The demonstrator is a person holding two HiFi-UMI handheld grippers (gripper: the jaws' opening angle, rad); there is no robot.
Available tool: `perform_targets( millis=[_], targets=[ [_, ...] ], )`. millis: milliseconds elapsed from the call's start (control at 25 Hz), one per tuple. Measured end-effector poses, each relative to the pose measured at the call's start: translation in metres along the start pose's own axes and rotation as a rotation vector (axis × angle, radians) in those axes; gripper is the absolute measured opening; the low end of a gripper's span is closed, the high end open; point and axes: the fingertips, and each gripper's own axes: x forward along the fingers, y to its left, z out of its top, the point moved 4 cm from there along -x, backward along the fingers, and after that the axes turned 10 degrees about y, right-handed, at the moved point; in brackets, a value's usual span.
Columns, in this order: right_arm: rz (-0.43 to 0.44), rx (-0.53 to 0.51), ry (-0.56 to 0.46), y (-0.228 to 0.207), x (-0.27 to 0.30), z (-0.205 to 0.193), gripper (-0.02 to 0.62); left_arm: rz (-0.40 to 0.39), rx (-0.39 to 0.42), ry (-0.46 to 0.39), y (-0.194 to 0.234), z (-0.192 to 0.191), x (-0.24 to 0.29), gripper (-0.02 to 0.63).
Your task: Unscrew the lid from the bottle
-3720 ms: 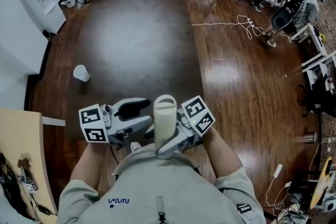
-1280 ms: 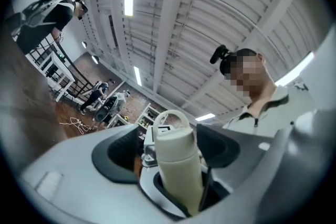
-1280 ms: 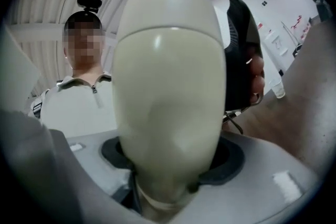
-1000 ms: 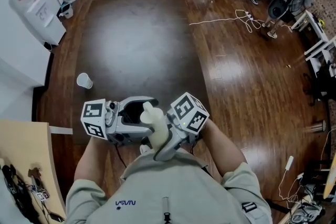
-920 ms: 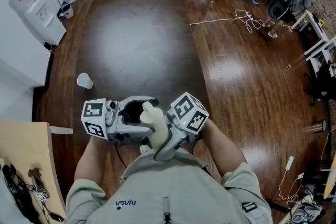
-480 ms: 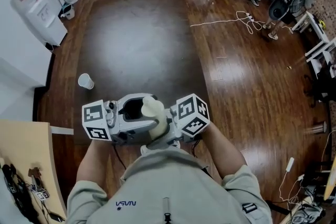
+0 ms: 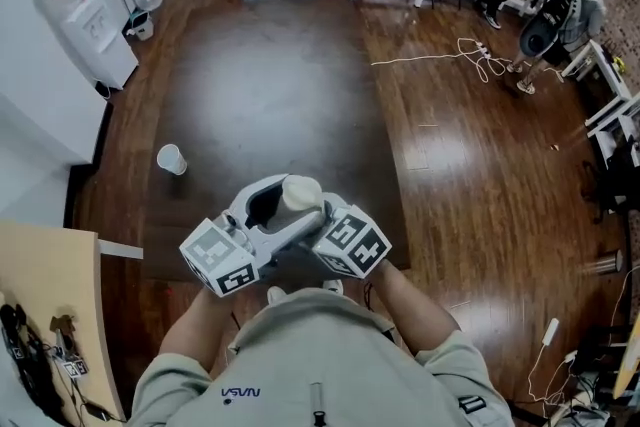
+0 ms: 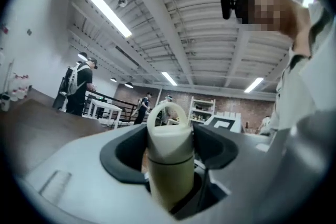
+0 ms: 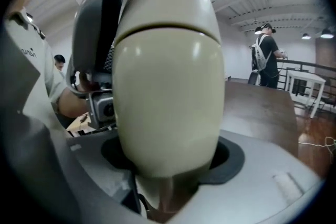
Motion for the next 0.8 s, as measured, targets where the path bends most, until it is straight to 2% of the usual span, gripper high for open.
perform_targets(
  millis=[120, 200, 440, 560, 800],
  targets=[
    [-0.126, 0.017, 0.011, -0.010, 0.006, -0.006, 0.301, 0.097, -0.030, -0.014, 0.003, -0.008, 0.003, 0.288],
    [-0.164, 0.030, 0.009, -0.011, 0.009, -0.006, 0.301, 0.134, -0.057, -0.020, 0.004, -0.013, 0.003, 0.285],
    [-0.130, 0.040, -0.003, -0.009, 0.010, -0.010, 0.301, 0.118, -0.051, -0.008, 0.003, -0.015, 0.002, 0.284],
    [-0.032, 0.025, -0.015, -0.001, 0.007, -0.006, 0.301, 0.054, -0.061, -0.020, 0.001, -0.012, -0.002, 0.284],
    [0.307, -0.095, -0.037, 0.037, -0.013, 0.003, 0.301, -0.190, -0.095, -0.055, -0.015, 0.002, -0.022, 0.325]
  ],
)
